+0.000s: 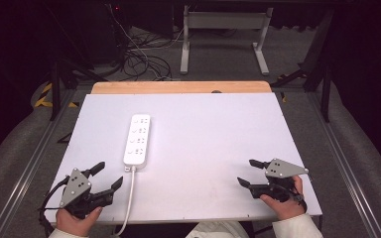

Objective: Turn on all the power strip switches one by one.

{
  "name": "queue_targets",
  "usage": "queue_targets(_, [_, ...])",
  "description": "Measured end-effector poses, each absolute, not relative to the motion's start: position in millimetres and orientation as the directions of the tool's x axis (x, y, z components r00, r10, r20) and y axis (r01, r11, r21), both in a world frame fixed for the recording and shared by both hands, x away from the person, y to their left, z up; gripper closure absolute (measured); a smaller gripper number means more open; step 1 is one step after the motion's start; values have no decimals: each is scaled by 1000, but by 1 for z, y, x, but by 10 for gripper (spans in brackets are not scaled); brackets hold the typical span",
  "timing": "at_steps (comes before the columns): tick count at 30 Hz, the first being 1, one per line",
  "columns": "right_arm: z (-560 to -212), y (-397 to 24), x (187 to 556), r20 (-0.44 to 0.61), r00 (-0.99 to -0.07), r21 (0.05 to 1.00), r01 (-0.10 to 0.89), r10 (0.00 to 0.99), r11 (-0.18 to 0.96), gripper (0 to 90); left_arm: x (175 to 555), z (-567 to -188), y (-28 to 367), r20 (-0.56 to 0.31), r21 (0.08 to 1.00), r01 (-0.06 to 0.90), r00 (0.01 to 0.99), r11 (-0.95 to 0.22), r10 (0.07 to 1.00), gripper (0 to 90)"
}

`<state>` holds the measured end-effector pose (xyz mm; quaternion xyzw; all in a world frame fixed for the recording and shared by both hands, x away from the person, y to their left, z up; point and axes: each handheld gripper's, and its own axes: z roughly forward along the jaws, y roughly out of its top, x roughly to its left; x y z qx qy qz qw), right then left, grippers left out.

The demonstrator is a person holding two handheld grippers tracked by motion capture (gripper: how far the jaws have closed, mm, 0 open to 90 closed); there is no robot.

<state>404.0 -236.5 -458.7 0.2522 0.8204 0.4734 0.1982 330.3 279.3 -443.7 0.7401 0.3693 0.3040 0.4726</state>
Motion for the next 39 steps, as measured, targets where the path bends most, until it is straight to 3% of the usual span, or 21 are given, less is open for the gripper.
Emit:
queue_targets(15, [-460, -236, 405, -78, -799, 876, 231, 596, 424, 306, 329, -443, 281, 85, 927, 272, 515, -257, 853, 272])
queue_targets(18, [-461, -236, 405, -81, -801, 873, 230, 594, 430, 316, 328, -441, 282, 52, 906, 331, 534, -265, 844, 430])
queue_targets(25, [-462, -236, 405, -75, -802, 872, 235, 593, 429, 326, 331, -439, 281, 21, 898, 352, 566, -264, 824, 436])
queue_targets(30, [-462, -235, 406, -78, -803, 872, 233, 591, 431, 331, 335, -433, 280, 67, 897, 328, 563, -297, 824, 468])
queue_targets(39, [-463, -233, 406, -76, -807, 870, 234, 586, 434, 337, 348, -420, 275, 77, 895, 323, 567, -308, 820, 489])
